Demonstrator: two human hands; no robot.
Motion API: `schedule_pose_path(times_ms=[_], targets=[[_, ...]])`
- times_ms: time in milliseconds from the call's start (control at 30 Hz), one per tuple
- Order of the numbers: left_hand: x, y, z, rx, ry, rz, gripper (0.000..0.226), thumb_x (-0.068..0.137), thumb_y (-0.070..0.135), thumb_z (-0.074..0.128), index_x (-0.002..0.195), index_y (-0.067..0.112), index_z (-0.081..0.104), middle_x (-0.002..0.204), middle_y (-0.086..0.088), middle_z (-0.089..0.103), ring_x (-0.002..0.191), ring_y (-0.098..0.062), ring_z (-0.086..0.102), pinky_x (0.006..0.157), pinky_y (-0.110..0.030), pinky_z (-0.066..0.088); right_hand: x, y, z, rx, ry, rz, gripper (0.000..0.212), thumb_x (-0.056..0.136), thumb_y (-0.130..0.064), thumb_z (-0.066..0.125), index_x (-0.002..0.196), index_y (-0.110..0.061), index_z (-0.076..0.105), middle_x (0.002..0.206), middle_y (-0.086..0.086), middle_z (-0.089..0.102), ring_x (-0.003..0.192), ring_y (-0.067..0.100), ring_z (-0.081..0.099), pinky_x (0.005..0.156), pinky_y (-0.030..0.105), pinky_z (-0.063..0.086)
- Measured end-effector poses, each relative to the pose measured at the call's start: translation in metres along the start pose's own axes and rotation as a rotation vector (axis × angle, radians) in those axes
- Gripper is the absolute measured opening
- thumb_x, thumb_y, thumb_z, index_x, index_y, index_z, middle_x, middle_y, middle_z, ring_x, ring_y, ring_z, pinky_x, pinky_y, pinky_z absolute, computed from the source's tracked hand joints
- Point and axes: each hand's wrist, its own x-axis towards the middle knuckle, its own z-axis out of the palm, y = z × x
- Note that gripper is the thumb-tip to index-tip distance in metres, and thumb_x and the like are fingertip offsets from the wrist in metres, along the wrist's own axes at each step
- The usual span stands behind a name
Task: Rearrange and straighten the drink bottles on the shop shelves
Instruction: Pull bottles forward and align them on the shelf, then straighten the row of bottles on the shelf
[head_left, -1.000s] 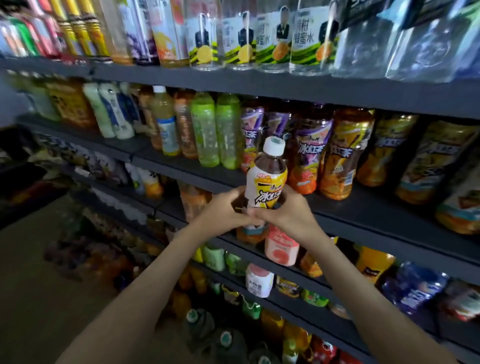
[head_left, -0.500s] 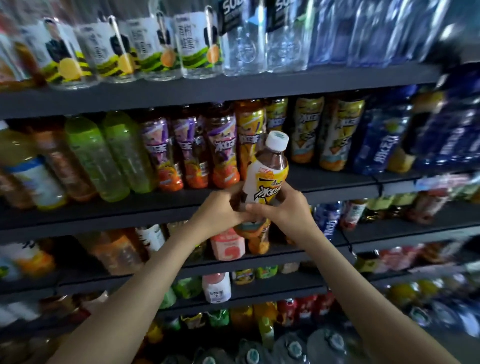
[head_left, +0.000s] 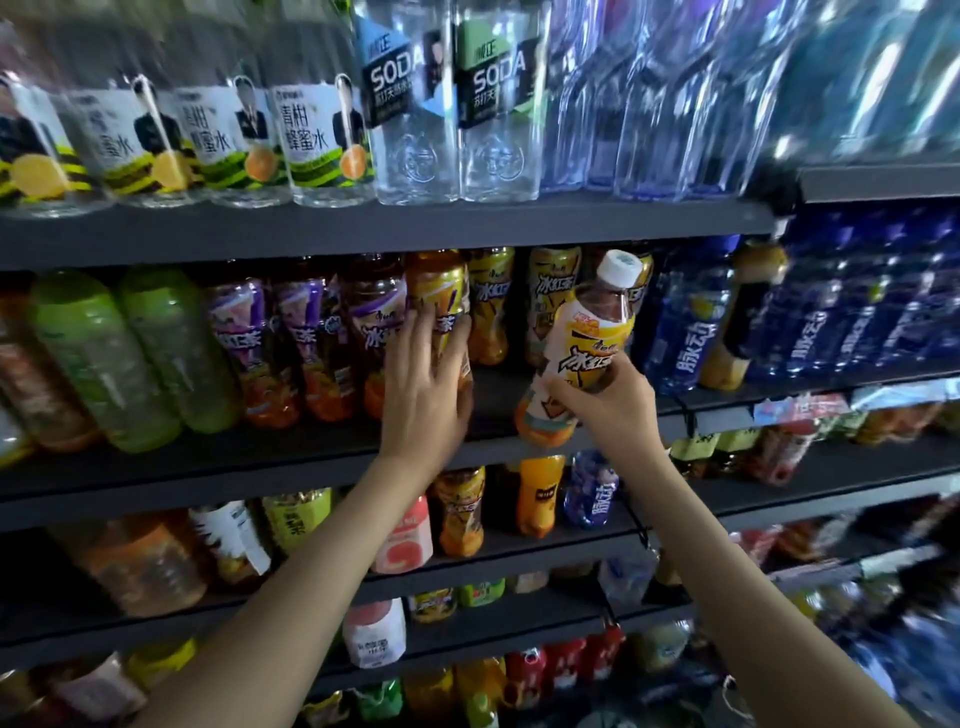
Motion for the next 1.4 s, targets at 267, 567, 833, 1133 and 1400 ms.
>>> schedule_pose_path(times_ms=[267,567,833,1133,1400], targets=[[0.01,-0.002,0.041,0.304,-0.147,-0.068,0.108,0.068,0.017,0.082,0.152,0.019,0.013,0.156,-0.02,0.001,0.143,-0.037,-0.002,0.112,-0.054,0.003,0.049,0.014,0.003,-0.206,-0.015,0.013,0.047,0.073,-0.04,0.078,0.105,-0.014,0.054,0.097,-0.001,0.066,0.088,0.015,0.062,0.065,0.022,0.048],[0.014,-0.01,0.053,0.397,-0.037,-0.034,0.1,0.068,-0.005,0.073,0.15,0.016,0.021,0.155,-0.02,0.013,0.142,-0.036,0.008,0.112,-0.054,0.005,0.065,0.037,0.021,-0.253,-0.003,-0.041,0.069,0.075,-0.028,0.078,0.126,-0.006,0.039,0.124,0.014,0.051,0.119,0.03,0.045,0.09,0.04,0.043],[0.016,-0.01,0.049,0.405,-0.014,-0.017,0.089,0.072,-0.005,0.065,0.149,0.014,0.026,0.155,-0.022,0.017,0.142,-0.036,0.011,0.112,-0.052,0.007,0.075,0.037,0.033,-0.343,0.053,0.015,0.071,0.076,-0.034,0.077,0.123,0.002,0.037,0.123,0.018,0.049,0.117,0.035,0.047,0.094,0.046,0.044],[0.012,0.006,0.052,0.296,-0.09,0.013,0.094,0.072,0.021,0.078,0.15,0.017,0.026,0.154,-0.023,0.012,0.14,-0.045,0.012,0.109,-0.06,0.008,0.059,0.037,0.022,-0.336,0.05,0.036,0.056,0.085,-0.029,0.069,0.123,-0.004,0.037,0.126,0.014,0.046,0.119,0.029,0.044,0.081,0.031,0.041],[0.009,0.087,0.069,-0.107,-0.209,0.124,0.073,0.078,0.026,0.071,0.142,0.011,0.04,0.149,-0.023,0.027,0.134,-0.041,0.027,0.108,-0.057,0.027,0.025,0.055,-0.042,-0.375,0.159,-0.001,0.046,0.092,-0.02,0.059,0.132,-0.007,0.039,0.129,0.011,0.047,0.117,0.025,0.047,0.081,0.021,0.036]])
